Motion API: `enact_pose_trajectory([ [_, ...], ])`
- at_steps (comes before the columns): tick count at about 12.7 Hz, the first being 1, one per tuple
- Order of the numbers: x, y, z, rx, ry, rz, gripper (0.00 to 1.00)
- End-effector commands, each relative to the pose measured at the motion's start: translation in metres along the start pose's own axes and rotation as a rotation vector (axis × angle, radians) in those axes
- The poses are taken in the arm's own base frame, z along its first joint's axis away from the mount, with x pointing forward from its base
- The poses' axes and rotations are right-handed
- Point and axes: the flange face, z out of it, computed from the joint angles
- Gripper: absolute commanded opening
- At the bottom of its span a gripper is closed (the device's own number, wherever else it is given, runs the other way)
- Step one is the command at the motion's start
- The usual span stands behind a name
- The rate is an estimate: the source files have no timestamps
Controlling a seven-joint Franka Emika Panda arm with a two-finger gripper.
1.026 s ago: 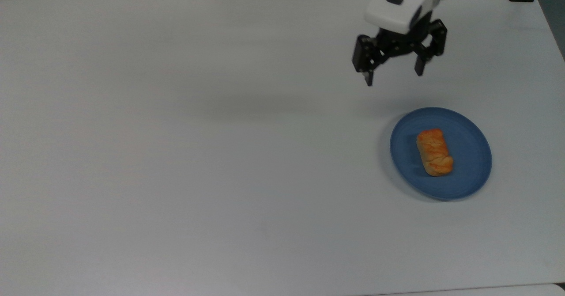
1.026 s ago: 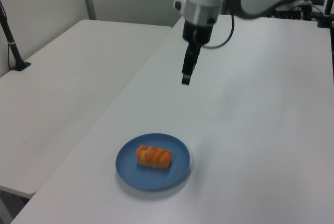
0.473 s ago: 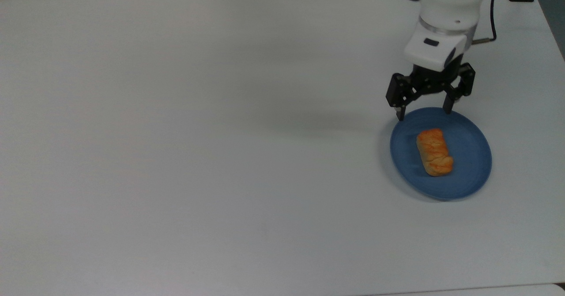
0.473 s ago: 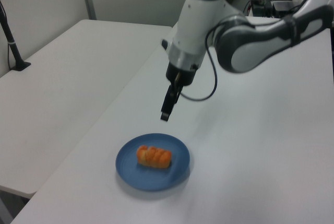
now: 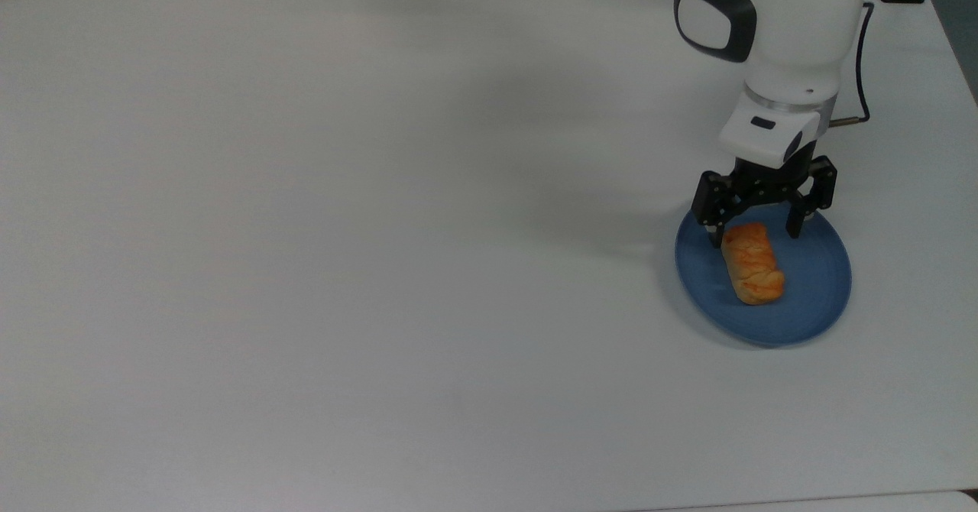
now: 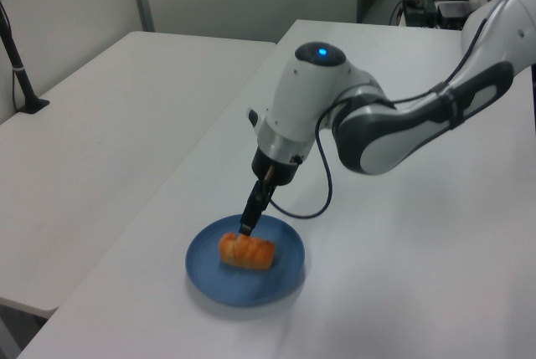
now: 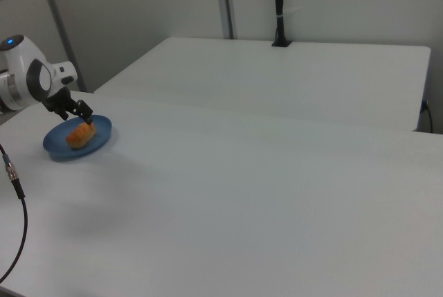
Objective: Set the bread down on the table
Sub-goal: 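Lower the gripper and close it around the bread roll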
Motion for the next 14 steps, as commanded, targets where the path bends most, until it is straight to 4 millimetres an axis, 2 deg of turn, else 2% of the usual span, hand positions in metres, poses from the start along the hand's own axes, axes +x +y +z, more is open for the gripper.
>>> enact_pose_trajectory([
  [1, -0.005, -0.017, 0.017, -0.025, 0.070, -0.004, 1.00],
  [3, -0.015, -0.028, 0.034, -0.011, 0.090, -0.035, 1.00],
  [6, -0.019, -0.032, 0.040, -0.020, 0.100, -0.061, 1.00],
  [9, -0.025, -0.032, 0.046, -0.036, 0.093, -0.091, 0.85],
  [12, -0.035, -0.030, 0.057, -0.059, 0.073, -0.120, 0.66],
  [14, -0.035, -0.030, 0.057, -0.066, 0.075, -0.128, 0.51],
])
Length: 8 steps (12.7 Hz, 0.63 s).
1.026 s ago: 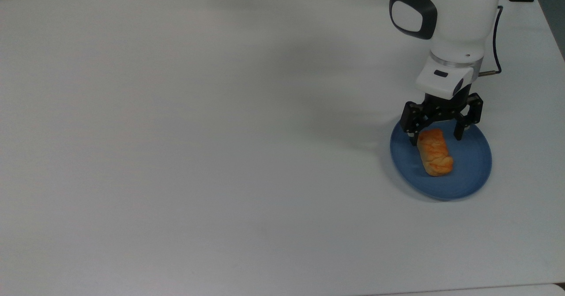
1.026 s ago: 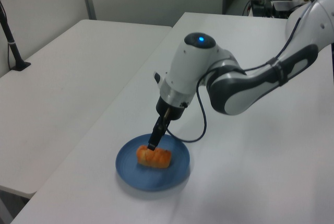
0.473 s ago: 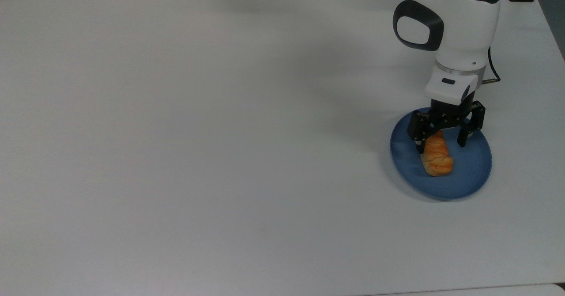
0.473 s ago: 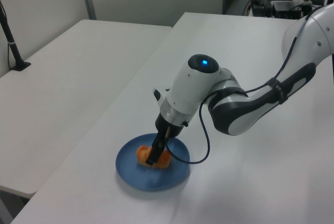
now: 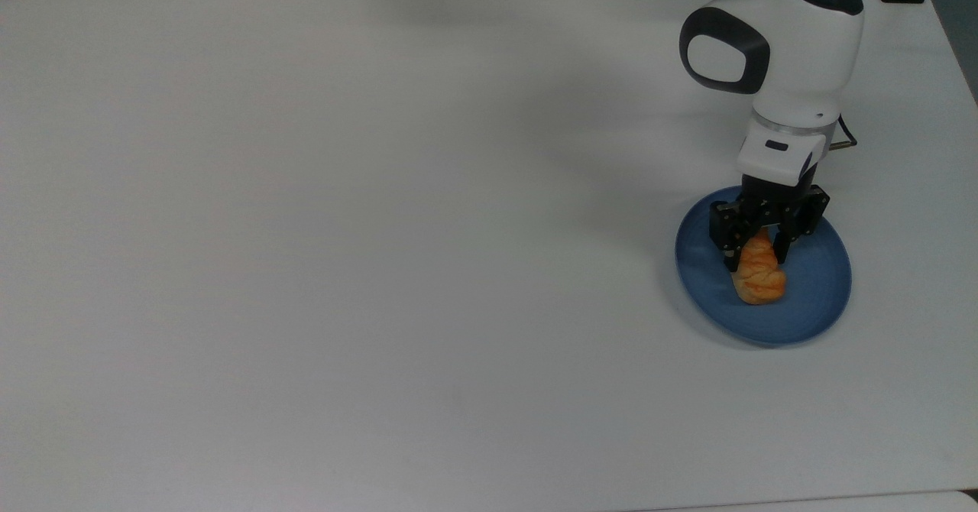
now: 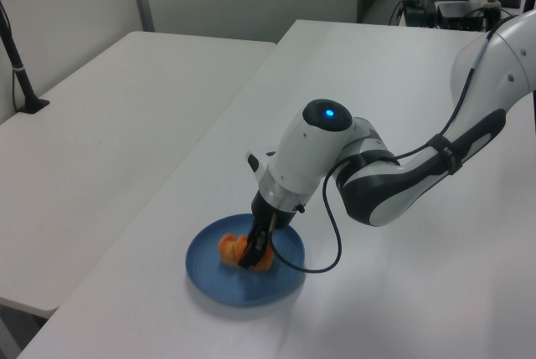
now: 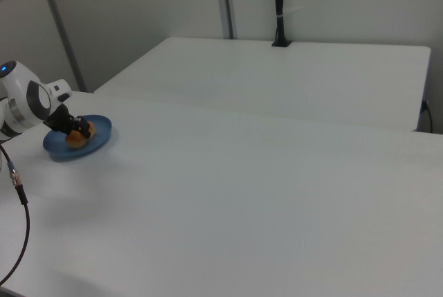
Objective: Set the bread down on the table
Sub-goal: 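Lower the gripper and close it around the bread roll, then lift the bread roll off the plate and carry it away from the plate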
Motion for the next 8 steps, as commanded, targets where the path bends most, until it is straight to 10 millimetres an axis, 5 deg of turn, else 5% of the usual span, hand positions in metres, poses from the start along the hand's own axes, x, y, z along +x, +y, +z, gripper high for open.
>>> enact_pose_trajectory([
  [1, -0.003, -0.002, -0.001, -0.013, 0.007, -0.011, 0.46],
  [8, 0.014, 0.009, -0.035, -0.012, 0.002, 0.028, 0.39],
])
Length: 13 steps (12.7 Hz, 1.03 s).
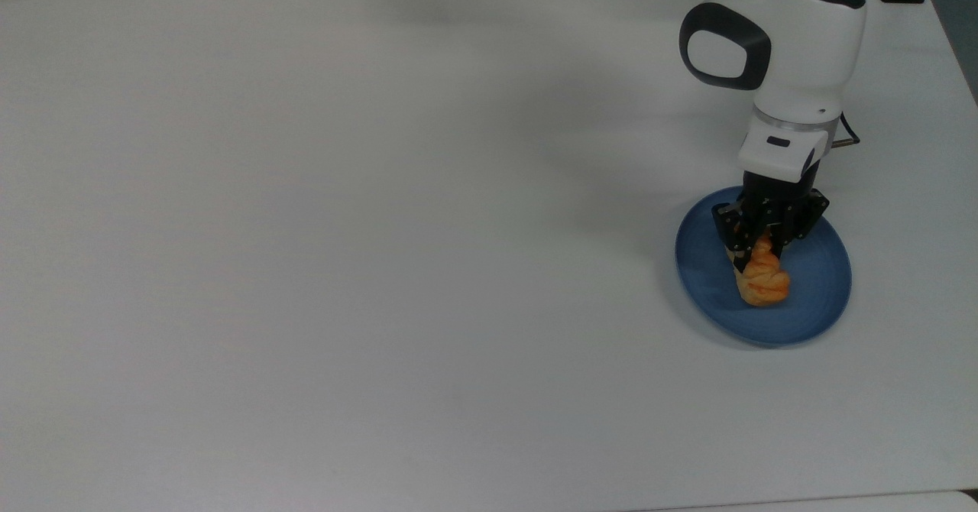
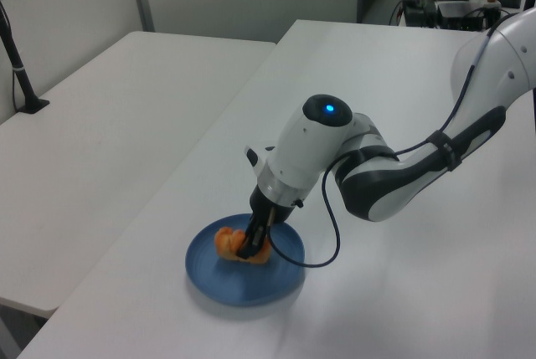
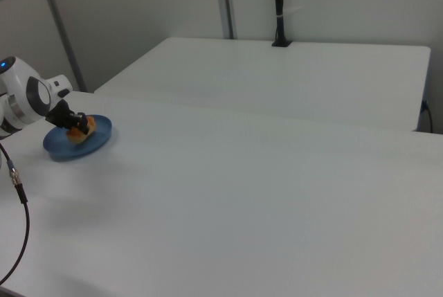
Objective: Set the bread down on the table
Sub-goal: 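Lift the bread roll off the plate and carry it away from the plate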
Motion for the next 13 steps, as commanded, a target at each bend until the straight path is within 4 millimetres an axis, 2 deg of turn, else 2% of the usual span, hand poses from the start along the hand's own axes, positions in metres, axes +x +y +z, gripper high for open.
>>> enact_pose_trajectory([
  [1, 0.011, 0.008, -0.032, -0.005, -0.007, 0.033, 0.39],
  [4, 0.011, 0.004, -0.069, -0.002, -0.053, 0.037, 0.39],
  [6, 0.006, 0.000, -0.108, 0.008, -0.084, 0.037, 0.39],
  [7, 0.000, 0.000, -0.120, 0.006, -0.107, 0.034, 0.39],
  [8, -0.008, -0.001, -0.142, 0.000, -0.132, 0.028, 0.39],
  [10, -0.032, 0.001, -0.173, -0.011, -0.195, 0.014, 0.39],
  [11, -0.039, 0.003, -0.183, -0.011, -0.218, 0.013, 0.39],
  [13, -0.068, 0.005, -0.203, -0.018, -0.296, -0.006, 0.39],
])
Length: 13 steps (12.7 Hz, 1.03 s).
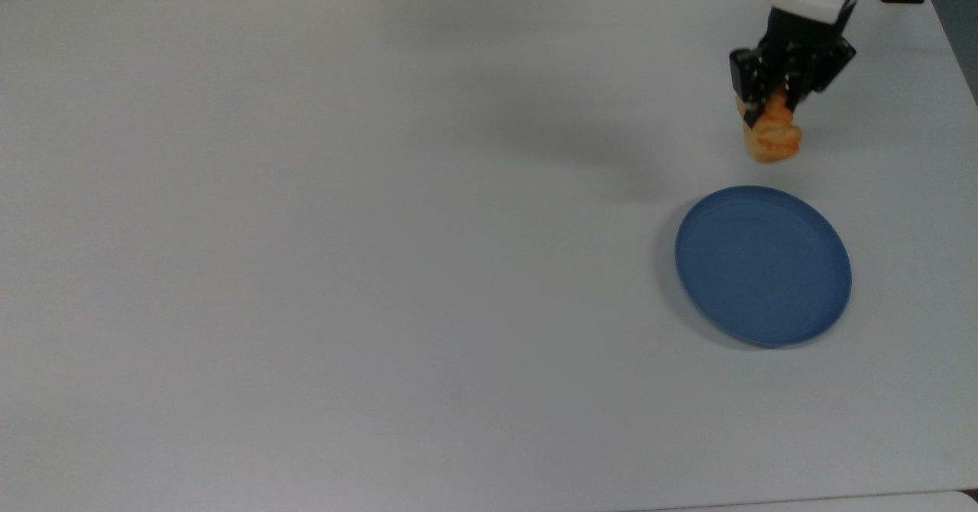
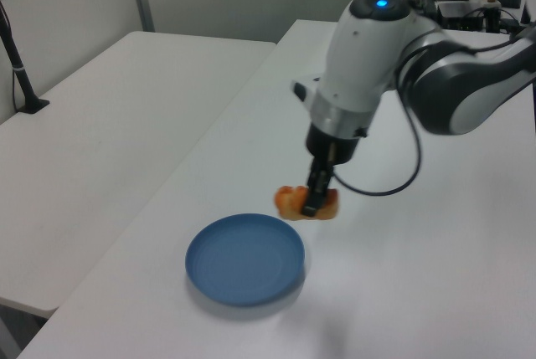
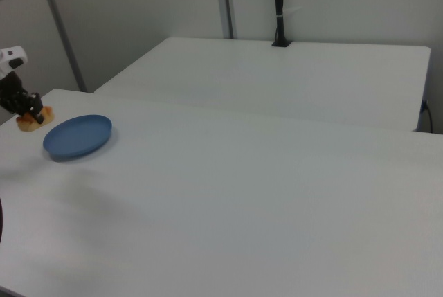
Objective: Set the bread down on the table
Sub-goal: 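Lift the bread roll off the plate and carry it away from the plate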
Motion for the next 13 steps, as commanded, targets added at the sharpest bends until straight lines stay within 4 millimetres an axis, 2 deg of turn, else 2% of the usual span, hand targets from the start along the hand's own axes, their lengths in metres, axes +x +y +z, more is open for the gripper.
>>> enact_pose_trajectory([
  [1, -0.057, 0.014, -0.019, -0.004, -0.112, -0.017, 0.39],
  [3, -0.086, 0.018, -0.022, 0.033, -0.180, -0.049, 0.39],
  [5, -0.111, 0.016, -0.014, 0.064, -0.234, -0.096, 0.39],
  [9, -0.144, 0.007, 0.013, 0.086, -0.310, -0.162, 0.39],
  [13, -0.174, -0.006, 0.047, 0.123, -0.265, -0.173, 0.39],
])
